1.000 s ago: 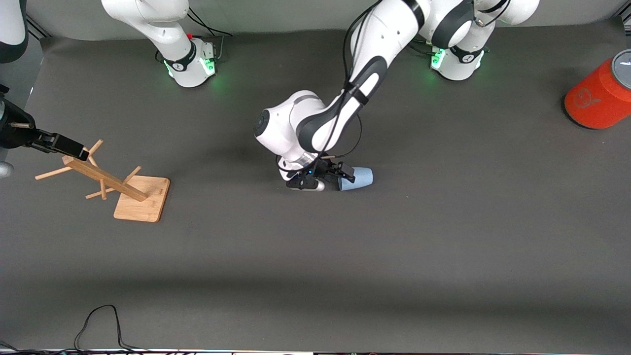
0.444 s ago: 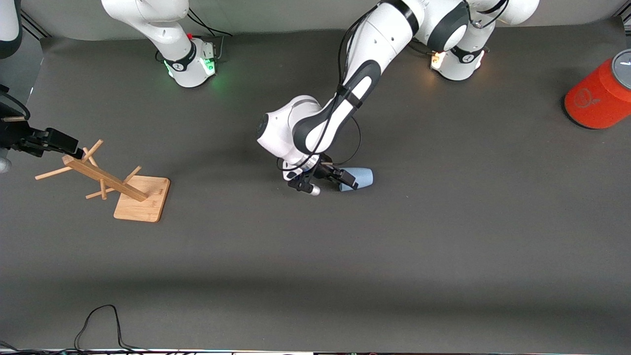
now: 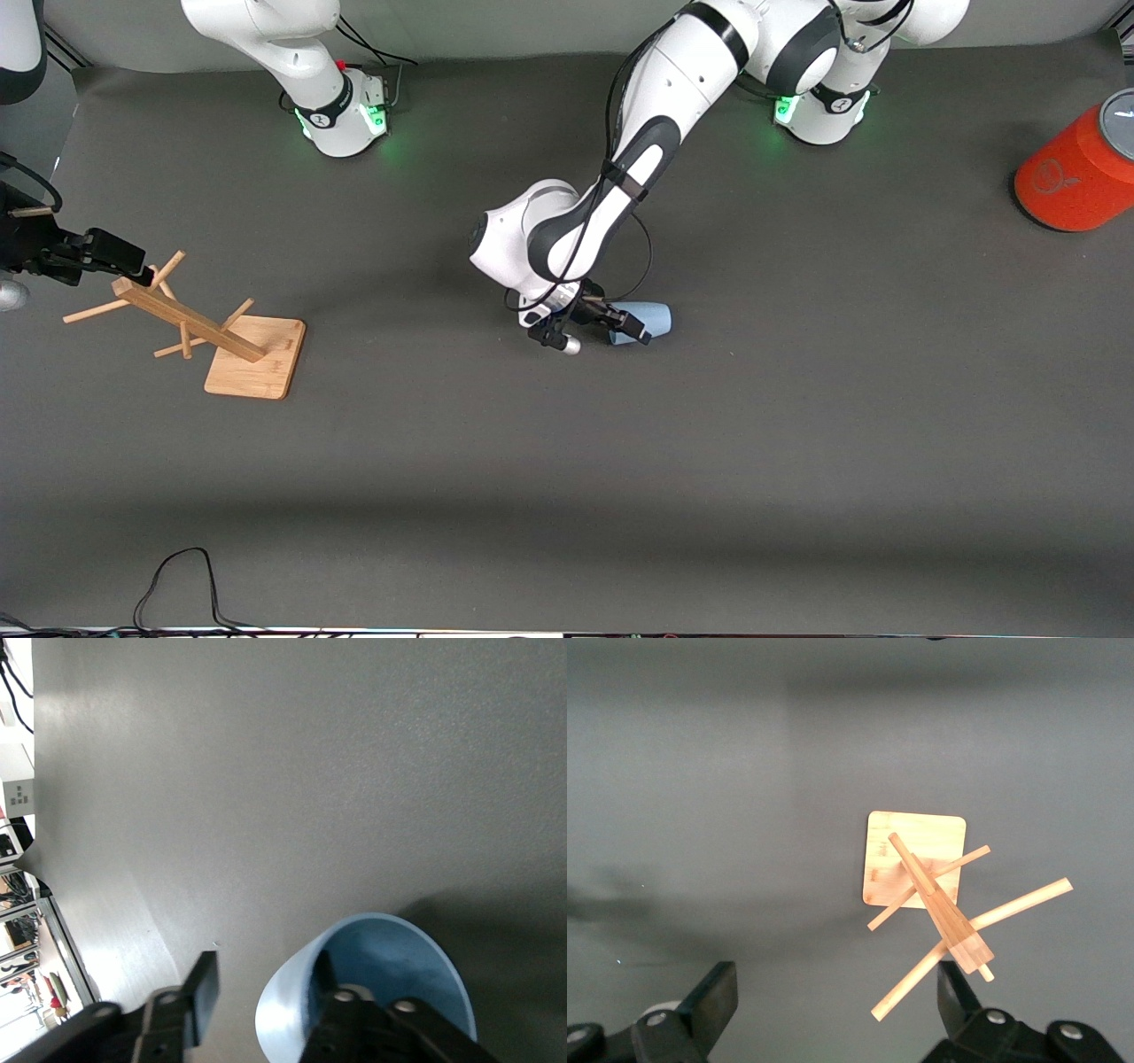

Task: Rotate and upright cup with both arms
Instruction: 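Close the left gripper on the rim of the lying cup, then lift and rotate the cup upright with the left gripper, lower it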

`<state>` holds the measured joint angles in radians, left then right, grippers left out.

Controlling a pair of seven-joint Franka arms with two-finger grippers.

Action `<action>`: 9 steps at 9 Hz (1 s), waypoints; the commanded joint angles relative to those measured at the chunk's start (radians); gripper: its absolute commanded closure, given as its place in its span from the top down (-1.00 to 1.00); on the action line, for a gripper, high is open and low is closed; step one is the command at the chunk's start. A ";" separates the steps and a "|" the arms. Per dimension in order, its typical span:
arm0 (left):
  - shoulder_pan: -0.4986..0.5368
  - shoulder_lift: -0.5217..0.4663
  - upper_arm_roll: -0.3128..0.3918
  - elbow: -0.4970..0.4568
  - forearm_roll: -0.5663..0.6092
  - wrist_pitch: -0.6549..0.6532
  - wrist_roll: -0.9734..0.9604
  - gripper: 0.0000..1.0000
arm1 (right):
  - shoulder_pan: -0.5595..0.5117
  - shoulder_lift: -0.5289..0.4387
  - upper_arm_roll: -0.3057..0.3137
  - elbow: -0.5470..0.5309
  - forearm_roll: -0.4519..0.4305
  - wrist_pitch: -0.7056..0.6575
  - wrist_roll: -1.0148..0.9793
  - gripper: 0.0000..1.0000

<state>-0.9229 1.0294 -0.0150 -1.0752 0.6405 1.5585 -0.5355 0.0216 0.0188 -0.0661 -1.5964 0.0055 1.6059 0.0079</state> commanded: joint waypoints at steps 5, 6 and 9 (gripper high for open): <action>0.013 -0.081 0.006 0.076 -0.013 -0.112 0.101 -1.00 | 0.015 -0.010 -0.014 0.001 -0.004 0.003 -0.025 1.00; 0.066 -0.119 0.003 0.089 -0.087 -0.120 0.104 -1.00 | 0.015 -0.008 -0.014 0.000 0.002 0.006 -0.025 1.00; 0.163 -0.314 0.012 0.063 -0.310 -0.124 0.082 -1.00 | 0.015 -0.005 -0.011 0.007 0.001 0.008 -0.013 1.00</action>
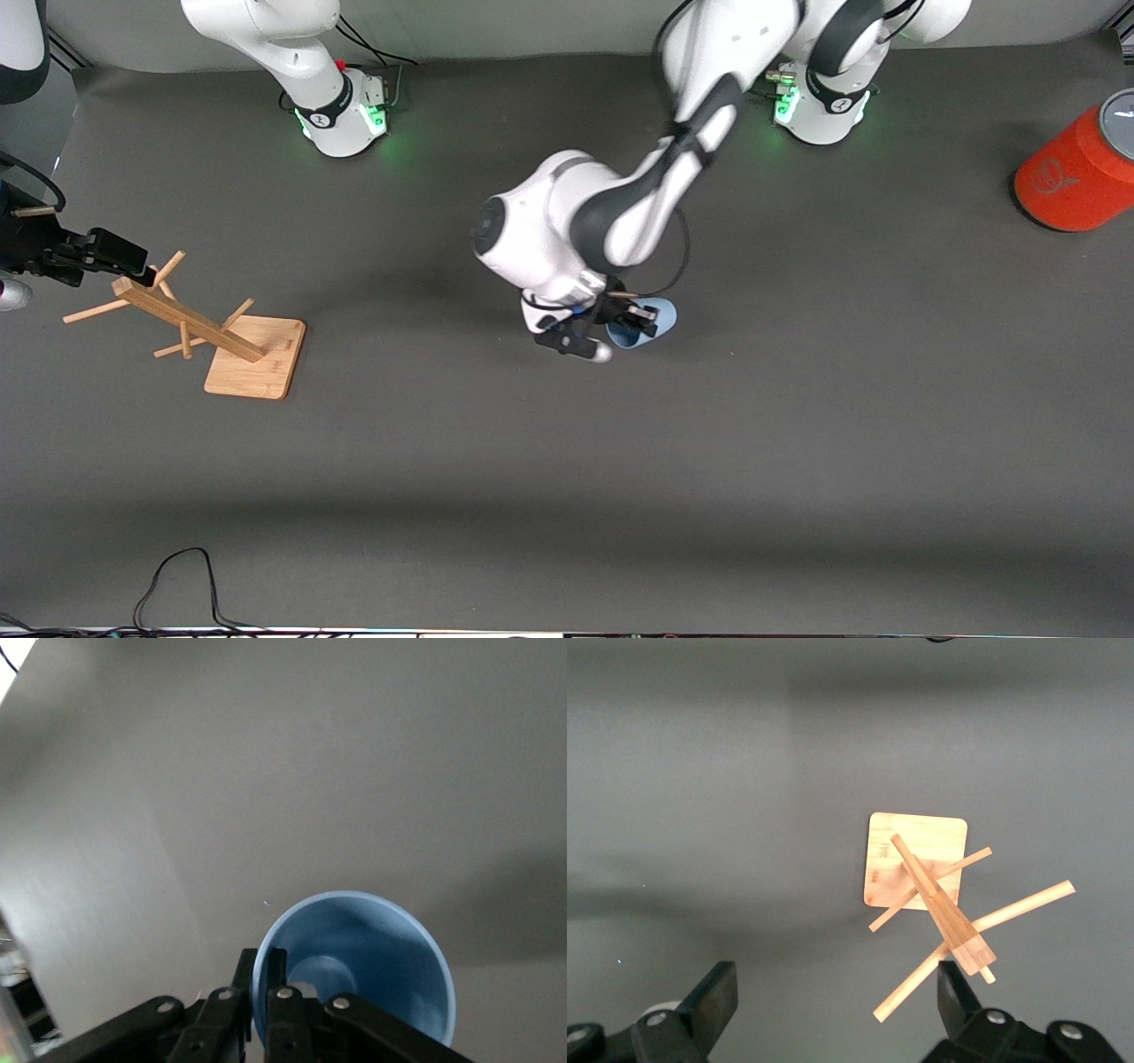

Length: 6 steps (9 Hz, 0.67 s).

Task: Rotate and upright cup with both arms
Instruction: 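Lift and rotate the cup upright with the left gripper, lower it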

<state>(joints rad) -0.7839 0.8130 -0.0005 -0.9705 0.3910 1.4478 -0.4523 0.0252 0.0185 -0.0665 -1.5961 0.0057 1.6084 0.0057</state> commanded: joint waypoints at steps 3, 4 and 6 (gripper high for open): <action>0.093 -0.367 -0.003 -0.258 -0.206 0.068 -0.005 -1.00 | 0.009 0.009 -0.013 0.038 0.003 0.002 -0.007 1.00; 0.115 -0.503 -0.003 -0.409 -0.233 0.148 -0.005 -1.00 | 0.010 0.014 -0.012 0.039 0.003 0.002 -0.007 1.00; 0.161 -0.699 -0.001 -0.711 -0.294 0.392 -0.005 -1.00 | 0.012 0.021 -0.007 0.041 0.005 0.004 -0.007 1.00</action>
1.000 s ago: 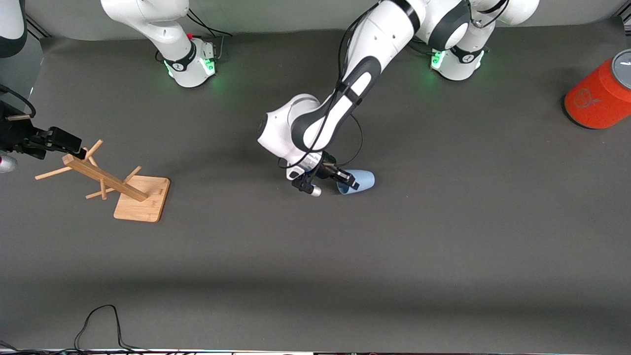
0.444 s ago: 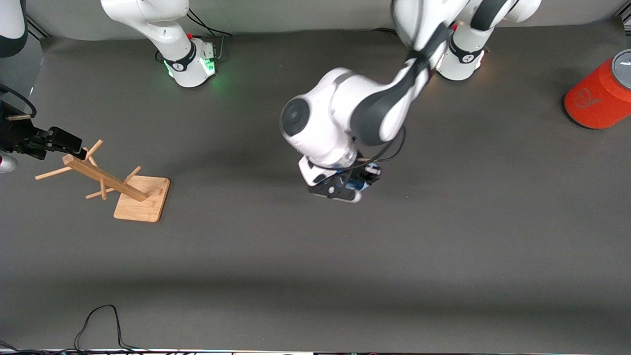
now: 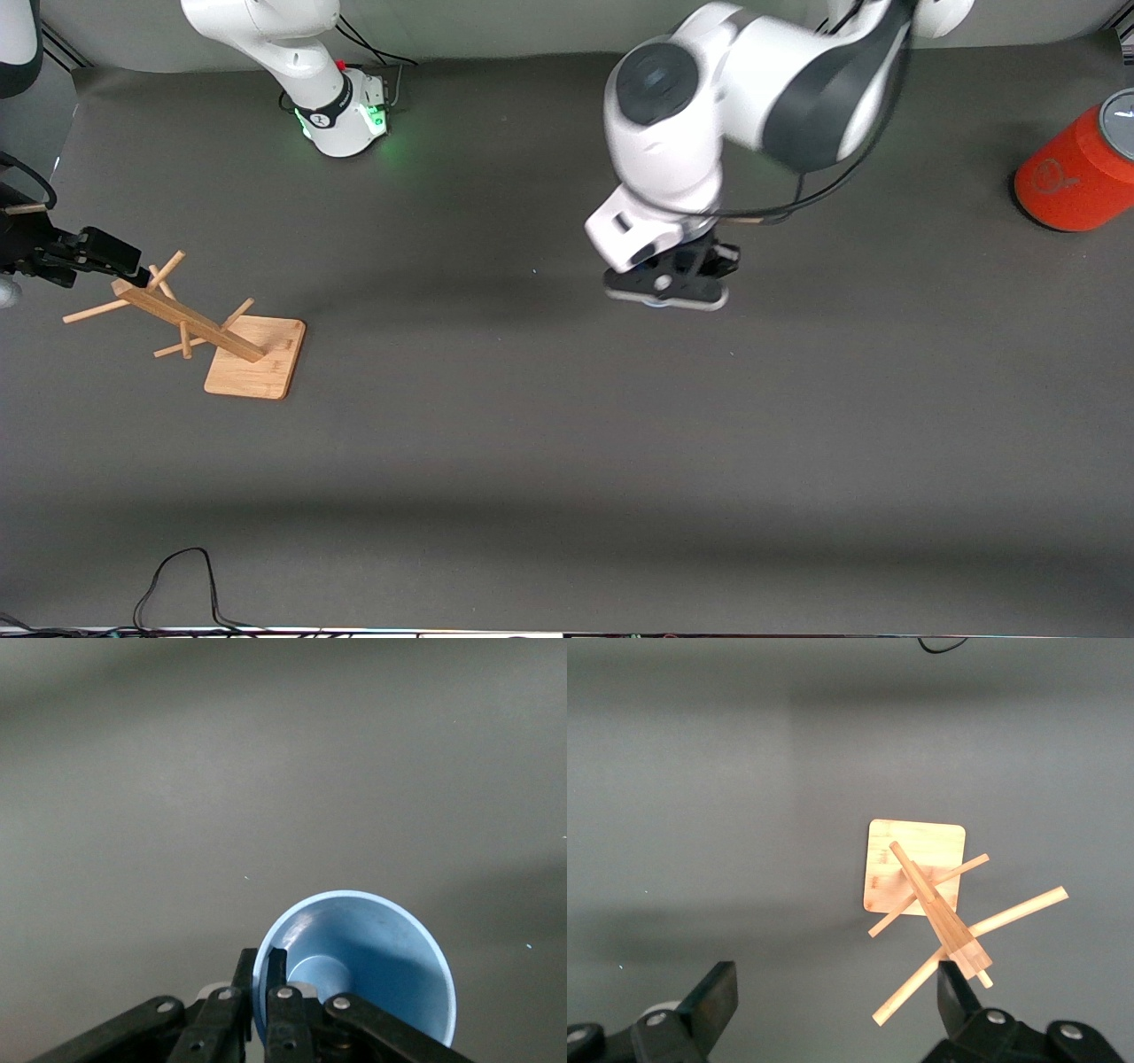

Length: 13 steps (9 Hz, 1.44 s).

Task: Rotate and upright cup with both arms
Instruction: 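Lift and rotate the cup upright with the left gripper, lower it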

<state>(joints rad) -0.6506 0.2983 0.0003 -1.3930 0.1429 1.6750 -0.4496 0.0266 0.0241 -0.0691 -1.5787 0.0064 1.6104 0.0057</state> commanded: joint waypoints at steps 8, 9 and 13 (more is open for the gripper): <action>0.034 -0.038 -0.002 -0.737 -0.043 1.054 -0.259 -1.00 | 0.009 0.019 -0.005 0.022 0.004 0.002 -0.007 1.00; 0.022 0.022 0.001 -0.744 -0.040 1.125 -0.293 -1.00 | 0.010 0.022 -0.005 0.022 0.006 0.002 -0.006 1.00; 0.014 0.102 0.015 -0.738 0.032 1.172 -0.304 -1.00 | 0.009 0.023 -0.003 0.022 0.006 0.002 -0.006 1.00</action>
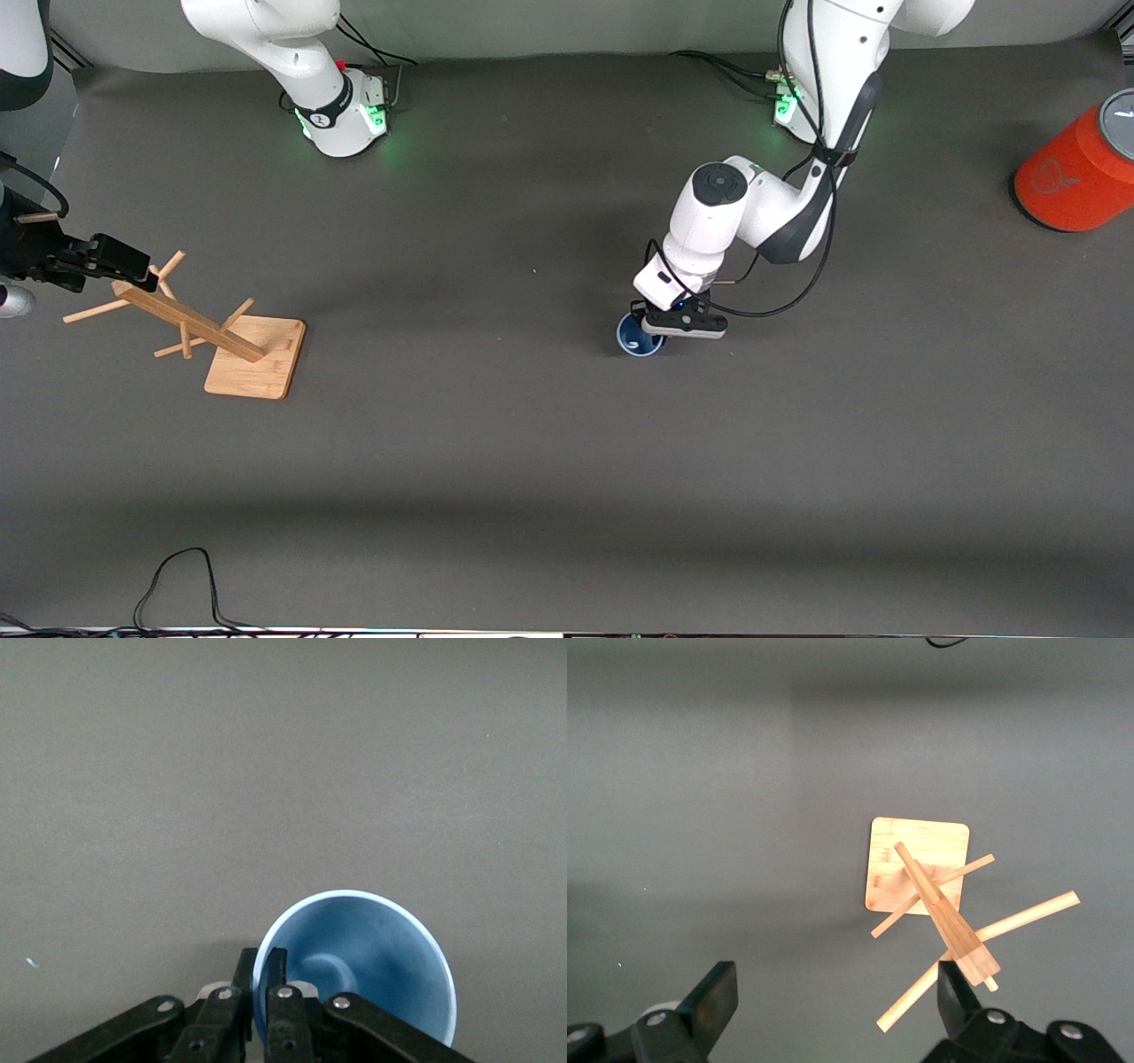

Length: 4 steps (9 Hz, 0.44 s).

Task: Rotate and upright cup with both arms
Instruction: 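Lift and rotate the cup upright with the left gripper, lower it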

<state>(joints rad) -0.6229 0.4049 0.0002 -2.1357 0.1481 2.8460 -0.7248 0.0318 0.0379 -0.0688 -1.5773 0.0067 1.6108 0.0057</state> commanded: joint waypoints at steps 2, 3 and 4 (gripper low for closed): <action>-0.014 -0.003 0.015 0.005 0.028 0.001 -0.031 -1.00 | 0.003 0.010 -0.005 0.020 0.006 0.001 -0.006 1.00; -0.012 -0.003 0.015 0.005 0.028 0.000 -0.031 -0.18 | 0.003 0.010 -0.005 0.020 0.006 0.001 -0.006 1.00; -0.009 -0.005 0.015 0.008 0.028 -0.006 -0.031 0.99 | 0.003 0.010 -0.003 0.020 0.006 0.001 -0.006 1.00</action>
<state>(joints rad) -0.6229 0.4050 0.0036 -2.1355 0.1517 2.8459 -0.7254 0.0318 0.0380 -0.0688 -1.5773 0.0067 1.6108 0.0057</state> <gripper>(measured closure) 0.753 0.000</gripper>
